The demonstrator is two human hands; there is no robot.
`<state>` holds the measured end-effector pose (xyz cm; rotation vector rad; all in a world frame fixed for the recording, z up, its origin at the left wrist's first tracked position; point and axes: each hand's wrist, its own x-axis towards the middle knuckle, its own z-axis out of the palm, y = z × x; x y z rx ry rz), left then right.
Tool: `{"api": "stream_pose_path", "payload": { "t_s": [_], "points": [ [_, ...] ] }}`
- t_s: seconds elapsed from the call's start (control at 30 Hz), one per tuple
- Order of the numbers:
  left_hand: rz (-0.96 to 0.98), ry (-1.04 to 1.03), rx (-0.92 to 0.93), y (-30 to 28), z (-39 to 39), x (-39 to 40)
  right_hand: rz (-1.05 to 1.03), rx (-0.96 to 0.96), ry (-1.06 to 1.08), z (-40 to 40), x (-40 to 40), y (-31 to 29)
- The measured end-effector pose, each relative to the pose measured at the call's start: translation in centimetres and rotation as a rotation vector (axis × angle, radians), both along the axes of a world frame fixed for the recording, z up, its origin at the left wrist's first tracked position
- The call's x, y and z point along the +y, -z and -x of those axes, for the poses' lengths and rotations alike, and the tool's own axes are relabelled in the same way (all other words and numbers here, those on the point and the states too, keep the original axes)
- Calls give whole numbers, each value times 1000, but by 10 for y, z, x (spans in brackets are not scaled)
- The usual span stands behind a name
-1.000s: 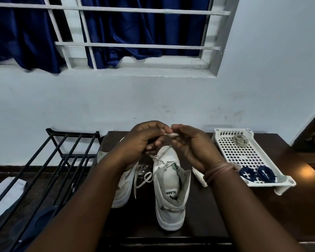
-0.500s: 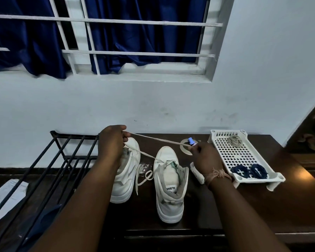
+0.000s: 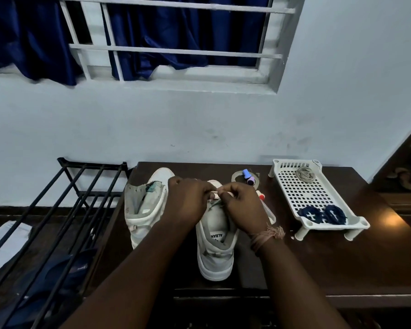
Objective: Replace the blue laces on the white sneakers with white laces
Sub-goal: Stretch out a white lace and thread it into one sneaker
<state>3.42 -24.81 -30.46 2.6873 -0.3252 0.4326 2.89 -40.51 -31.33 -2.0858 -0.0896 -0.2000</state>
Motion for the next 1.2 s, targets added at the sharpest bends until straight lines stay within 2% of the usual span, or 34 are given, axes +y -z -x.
{"api": "stream_pose_path", "payload": {
  "t_s": [0.2, 0.3, 0.37, 0.47, 0.53, 0.67, 0.73, 0.8, 0.87, 0.97, 1.07, 1.2],
  "points": [
    [-14, -241, 41, 0, 2, 5, -280, 91, 116, 5, -18, 8],
    [-20, -299, 143, 5, 2, 11, -273, 91, 136, 4, -20, 10],
    [14, -234, 184, 6, 5, 6, -199, 56, 106, 2, -16, 8],
    [119, -34, 135, 7, 10, -11, -47, 4, 10, -4, -7, 2],
    [218, 14, 129, 8, 5, -16, 0, 13, -30, -8, -4, -3],
    [422, -11, 154, 15, -8, -13, -143, 150, -50, -19, -13, -6],
    [464, -37, 180, 15, -10, -19, -179, 207, -12, -23, -20, -2],
    [426, -105, 177, 16, -12, -28, -107, 273, 17, -26, -25, 3],
    [298, -183, 205, 20, -14, -37, 38, 331, 13, -24, -25, 9],
    [136, -217, 293, 27, -15, -41, 175, 313, 54, -21, -21, 20],
    [84, -206, 305, 32, -17, -37, 215, 326, 77, -26, -22, 26],
    [57, -193, 314, 35, -18, -35, 84, 487, 51, -35, -36, 34]
  ]
}}
